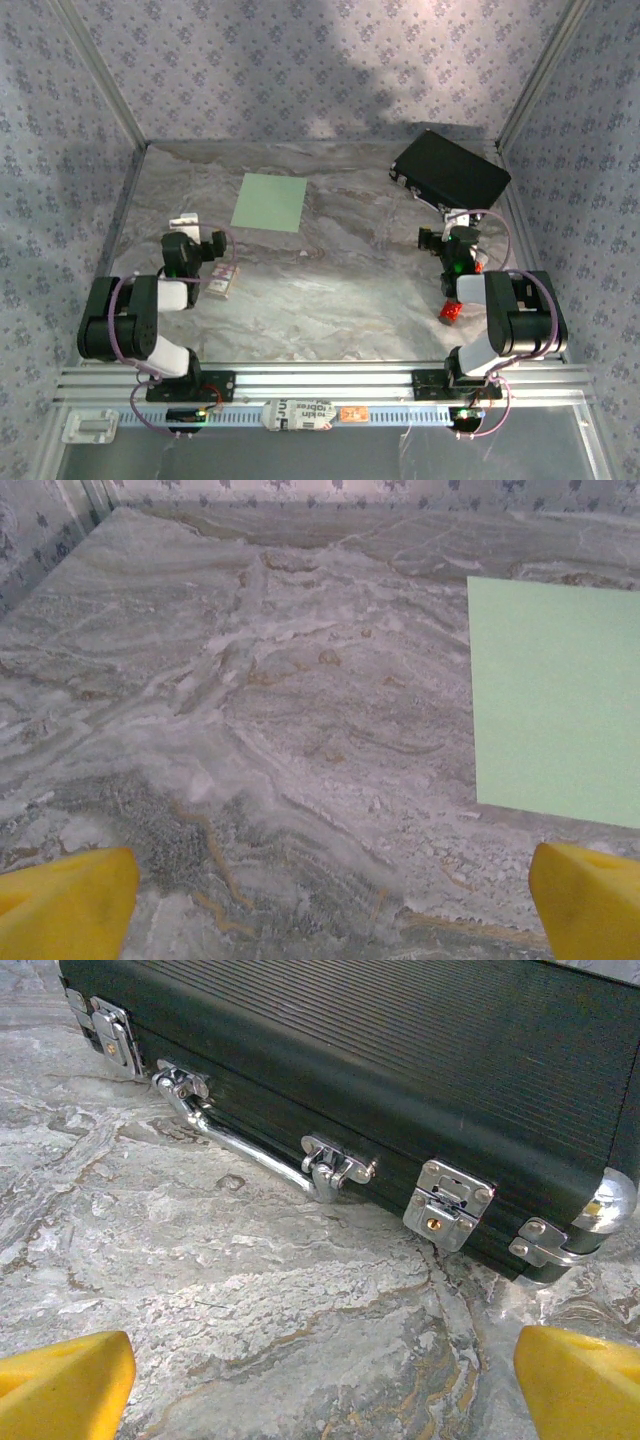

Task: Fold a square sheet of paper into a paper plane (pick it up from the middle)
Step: Move the square sheet of paper to the center of the table.

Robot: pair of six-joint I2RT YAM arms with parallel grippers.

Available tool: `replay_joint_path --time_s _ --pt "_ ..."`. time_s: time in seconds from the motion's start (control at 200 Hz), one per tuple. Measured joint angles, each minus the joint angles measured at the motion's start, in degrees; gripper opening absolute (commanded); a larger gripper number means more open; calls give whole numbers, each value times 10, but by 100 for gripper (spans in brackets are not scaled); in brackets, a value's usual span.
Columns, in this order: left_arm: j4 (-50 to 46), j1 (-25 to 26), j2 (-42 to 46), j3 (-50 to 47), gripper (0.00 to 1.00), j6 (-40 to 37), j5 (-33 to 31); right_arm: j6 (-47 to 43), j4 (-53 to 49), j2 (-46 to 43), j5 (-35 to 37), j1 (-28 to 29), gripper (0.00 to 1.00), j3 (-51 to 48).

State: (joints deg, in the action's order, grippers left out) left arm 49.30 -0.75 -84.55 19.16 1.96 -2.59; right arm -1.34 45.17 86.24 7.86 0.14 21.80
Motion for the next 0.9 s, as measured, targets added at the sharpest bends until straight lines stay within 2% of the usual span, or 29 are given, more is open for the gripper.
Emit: replay_joint_path --time_s 0.135,0.315,0.41,0.56,0.745,0.824,0.904 --pt "-29 0 49 0 100 2 -2 -2 -16 -18 -6 0 99 0" --pt "-125 0 115 29 100 25 -21 5 -120 -76 -6 -2 99 40" --pt "-220 0 141 85 100 67 -43 26 -194 -118 -13 -4 99 67" --pt "-320 -2 182 144 100 123 -37 105 -352 -179 -31 -13 99 136" --pt "-360 -47 224 133 100 210 62 161 -459 -196 -136 -19 99 173" --pt "-390 -54 194 154 100 236 116 177 -489 -196 -180 -17 99 173" --pt "-437 -41 135 210 100 245 160 191 -504 -196 -218 -12 99 173"
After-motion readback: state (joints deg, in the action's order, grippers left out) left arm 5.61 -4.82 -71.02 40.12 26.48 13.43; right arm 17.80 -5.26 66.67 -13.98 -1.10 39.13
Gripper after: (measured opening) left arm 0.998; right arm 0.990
